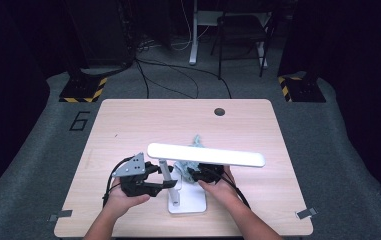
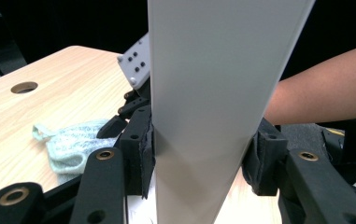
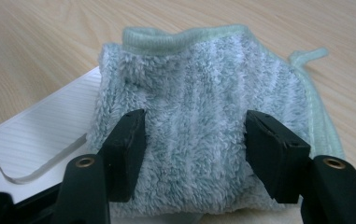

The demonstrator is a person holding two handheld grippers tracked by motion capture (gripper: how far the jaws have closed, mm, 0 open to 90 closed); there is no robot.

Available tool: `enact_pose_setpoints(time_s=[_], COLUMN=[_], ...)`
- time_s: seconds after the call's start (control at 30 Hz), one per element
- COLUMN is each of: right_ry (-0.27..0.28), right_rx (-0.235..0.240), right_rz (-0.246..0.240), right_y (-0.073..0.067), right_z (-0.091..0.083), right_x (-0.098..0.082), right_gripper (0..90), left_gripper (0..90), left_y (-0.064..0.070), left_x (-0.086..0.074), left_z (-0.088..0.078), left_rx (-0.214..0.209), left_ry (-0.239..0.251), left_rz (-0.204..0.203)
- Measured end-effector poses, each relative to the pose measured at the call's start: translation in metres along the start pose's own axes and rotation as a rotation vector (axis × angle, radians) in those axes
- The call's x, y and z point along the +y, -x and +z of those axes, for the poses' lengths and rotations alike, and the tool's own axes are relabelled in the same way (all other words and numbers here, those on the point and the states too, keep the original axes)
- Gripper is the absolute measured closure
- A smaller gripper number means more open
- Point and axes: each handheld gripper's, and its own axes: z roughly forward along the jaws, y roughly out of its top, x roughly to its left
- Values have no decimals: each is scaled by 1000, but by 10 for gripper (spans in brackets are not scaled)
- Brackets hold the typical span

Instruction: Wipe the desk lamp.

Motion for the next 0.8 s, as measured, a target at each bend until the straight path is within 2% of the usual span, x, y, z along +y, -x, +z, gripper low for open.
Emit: enact_pose_setpoints(time_s=[0.07, 0.2, 0.27, 0.33, 0.47, 0.5, 0.53, 0.63, 0.67, 0.8], right_ry=[10, 8, 4, 1, -37, -43, -52, -81, -79, -69], right_rx=[4, 15, 2, -15, -41, -44, -44, -51, -53, -58], right_rz=[20, 14, 40, 61, 67, 95, 70, 95, 76, 77], right_y=[1, 2, 1, 1, 1, 0, 2, 3, 6, 7], right_z=[2, 6, 9, 14, 28, 33, 36, 44, 46, 56], right_x=[-3, -2, 2, 6, 23, 27, 29, 37, 38, 40], right_gripper=[387, 529, 624, 664, 682, 682, 681, 674, 669, 637], left_gripper=[514, 523, 526, 527, 527, 527, 527, 526, 526, 526], left_y=[-1, 1, 3, 3, 2, 2, 2, 0, 1, 0], left_x=[-1, 0, 1, 2, 2, 2, 1, 1, 1, 0], left_z=[2, 2, 4, 5, 5, 5, 5, 4, 4, 4], left_rx=[-6, 5, 14, 15, 8, 11, 5, -5, 1, -5], left_ry=[-6, -10, -15, -16, -15, -15, -13, -15, -10, -7], left_rz=[-7, 8, 16, 19, 22, 24, 20, 25, 24, 28])
